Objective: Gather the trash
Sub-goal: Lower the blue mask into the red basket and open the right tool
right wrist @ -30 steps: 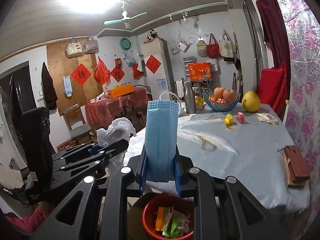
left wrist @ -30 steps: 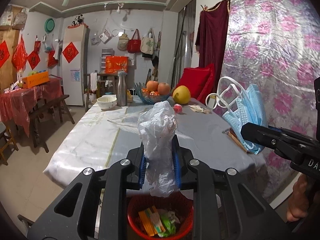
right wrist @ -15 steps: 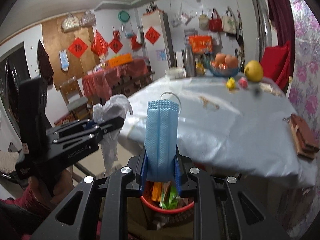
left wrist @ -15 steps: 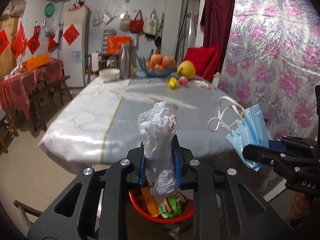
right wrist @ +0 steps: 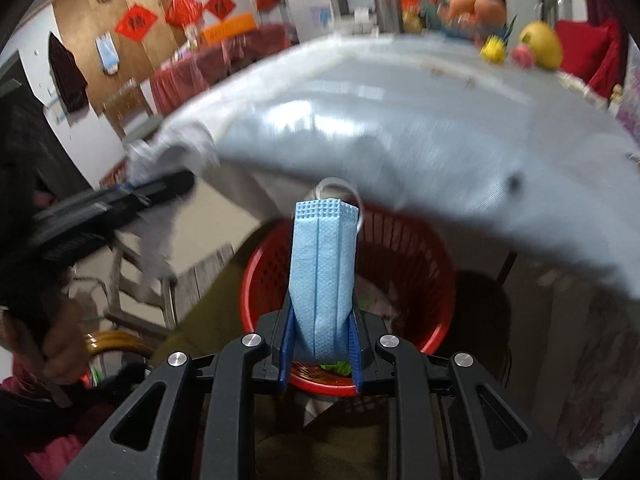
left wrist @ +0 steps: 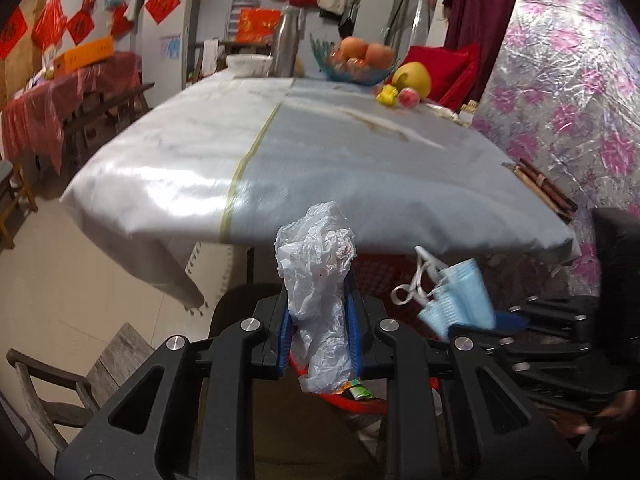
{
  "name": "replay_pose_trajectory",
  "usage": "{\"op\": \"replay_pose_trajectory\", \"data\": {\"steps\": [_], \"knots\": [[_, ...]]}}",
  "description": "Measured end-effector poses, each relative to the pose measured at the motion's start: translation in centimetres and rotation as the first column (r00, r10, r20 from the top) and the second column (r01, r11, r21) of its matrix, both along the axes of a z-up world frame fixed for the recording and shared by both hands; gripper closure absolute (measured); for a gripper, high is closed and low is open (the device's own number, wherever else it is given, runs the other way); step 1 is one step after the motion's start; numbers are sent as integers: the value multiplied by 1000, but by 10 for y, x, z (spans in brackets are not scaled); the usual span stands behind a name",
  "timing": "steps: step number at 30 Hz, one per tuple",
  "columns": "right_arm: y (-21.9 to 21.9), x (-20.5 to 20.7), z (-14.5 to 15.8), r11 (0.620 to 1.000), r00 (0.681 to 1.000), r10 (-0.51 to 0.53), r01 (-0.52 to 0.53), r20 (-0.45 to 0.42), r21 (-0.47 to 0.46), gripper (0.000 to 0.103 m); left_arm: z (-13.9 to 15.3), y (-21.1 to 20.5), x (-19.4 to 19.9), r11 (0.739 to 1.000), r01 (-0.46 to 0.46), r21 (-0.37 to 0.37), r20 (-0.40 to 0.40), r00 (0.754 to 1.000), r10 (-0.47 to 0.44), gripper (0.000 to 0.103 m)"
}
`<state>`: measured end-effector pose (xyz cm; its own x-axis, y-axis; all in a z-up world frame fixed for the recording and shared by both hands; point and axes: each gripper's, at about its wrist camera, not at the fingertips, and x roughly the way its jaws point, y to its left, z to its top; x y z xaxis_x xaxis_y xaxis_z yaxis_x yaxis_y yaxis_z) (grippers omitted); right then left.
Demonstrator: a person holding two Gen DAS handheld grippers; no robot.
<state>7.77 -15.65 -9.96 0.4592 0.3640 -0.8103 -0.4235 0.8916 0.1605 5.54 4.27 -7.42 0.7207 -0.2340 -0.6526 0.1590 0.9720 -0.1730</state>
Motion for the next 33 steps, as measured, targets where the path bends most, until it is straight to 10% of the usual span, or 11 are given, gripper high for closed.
{"op": "replay_pose_trajectory", "data": {"steps": [18,25,33], "knots": [[50,72,-132,957,949,13,-103,-315,-272,77,-37,12,11,1000,12,-9,-81,997,-13,79],[68,62,-118,928,952,49,-156,-302,-339,59,-36,13,9,1000,27,-14,-81,996,-28,79],[50,3,-35,968,990,86,-111,-116,-225,52,-37,5,7,998,58,-12,-90,994,-59,79]]}}
